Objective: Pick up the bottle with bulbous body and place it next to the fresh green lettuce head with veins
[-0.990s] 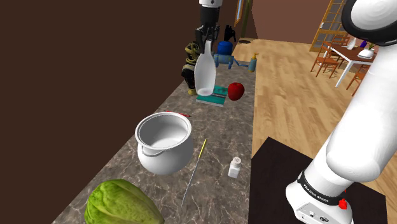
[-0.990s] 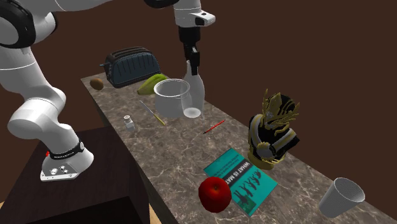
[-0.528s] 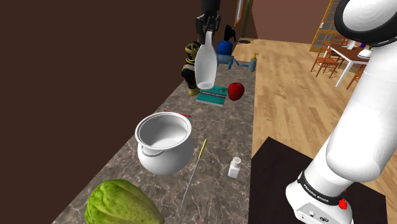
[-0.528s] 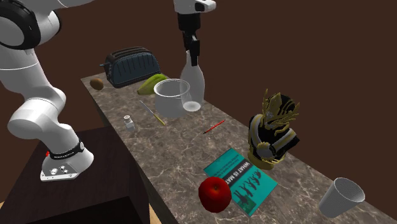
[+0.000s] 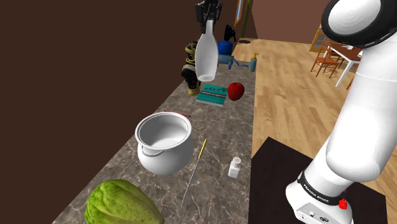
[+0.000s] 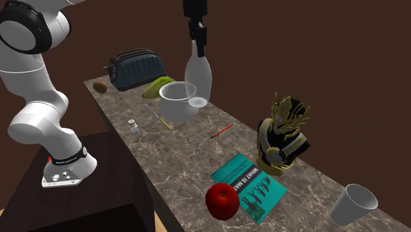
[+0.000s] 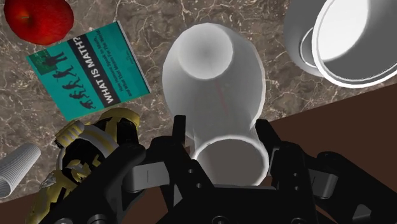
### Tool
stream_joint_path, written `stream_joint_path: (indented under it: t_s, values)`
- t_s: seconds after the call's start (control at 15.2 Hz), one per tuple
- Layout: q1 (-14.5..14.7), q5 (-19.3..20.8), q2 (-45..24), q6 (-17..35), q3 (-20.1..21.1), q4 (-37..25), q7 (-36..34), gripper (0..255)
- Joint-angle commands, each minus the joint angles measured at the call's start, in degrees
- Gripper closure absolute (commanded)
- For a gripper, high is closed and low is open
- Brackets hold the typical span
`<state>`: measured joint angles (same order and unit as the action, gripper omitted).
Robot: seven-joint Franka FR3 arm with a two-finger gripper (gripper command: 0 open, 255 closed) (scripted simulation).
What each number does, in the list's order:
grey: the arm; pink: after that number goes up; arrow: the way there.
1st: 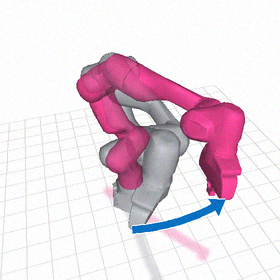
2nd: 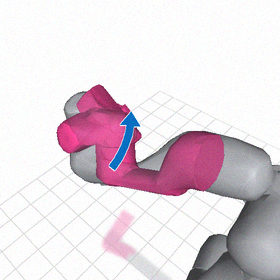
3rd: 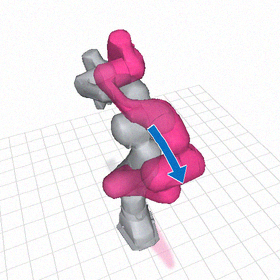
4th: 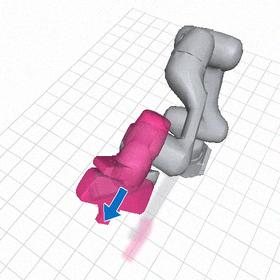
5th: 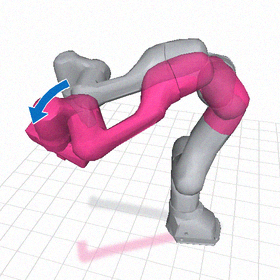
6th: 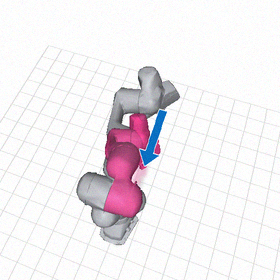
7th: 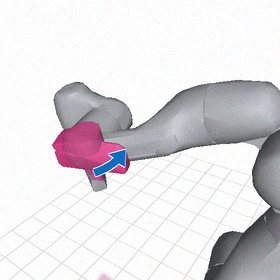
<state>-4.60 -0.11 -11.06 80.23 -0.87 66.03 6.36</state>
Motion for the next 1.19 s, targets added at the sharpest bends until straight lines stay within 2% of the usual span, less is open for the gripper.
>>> stream_joint_path:
  t_s: [0.0, 0.33, 0.59, 0.66, 0.79, 1.12]
  values:
    - [0.00, -0.03, -1.46, -2.37, 0.01, -3.83, -0.01, 255]
    - [-0.08, -0.11, -6.26, -9.14, -0.01, -15.40, 0.02, 255]
    - [-0.23, -0.24, -12.93, -16.53, -0.01, -29.47, 0.04, 255]
    - [0.59, -0.02, -7.43, -13.06, 0.19, -20.49, -0.82, 255]
    - [2.02, 0.30, -0.55, -9.57, 0.73, -10.12, -2.64, 255]
    - [4.88, 0.61, 11.02, -5.66, 2.90, 5.39, -7.59, 255]
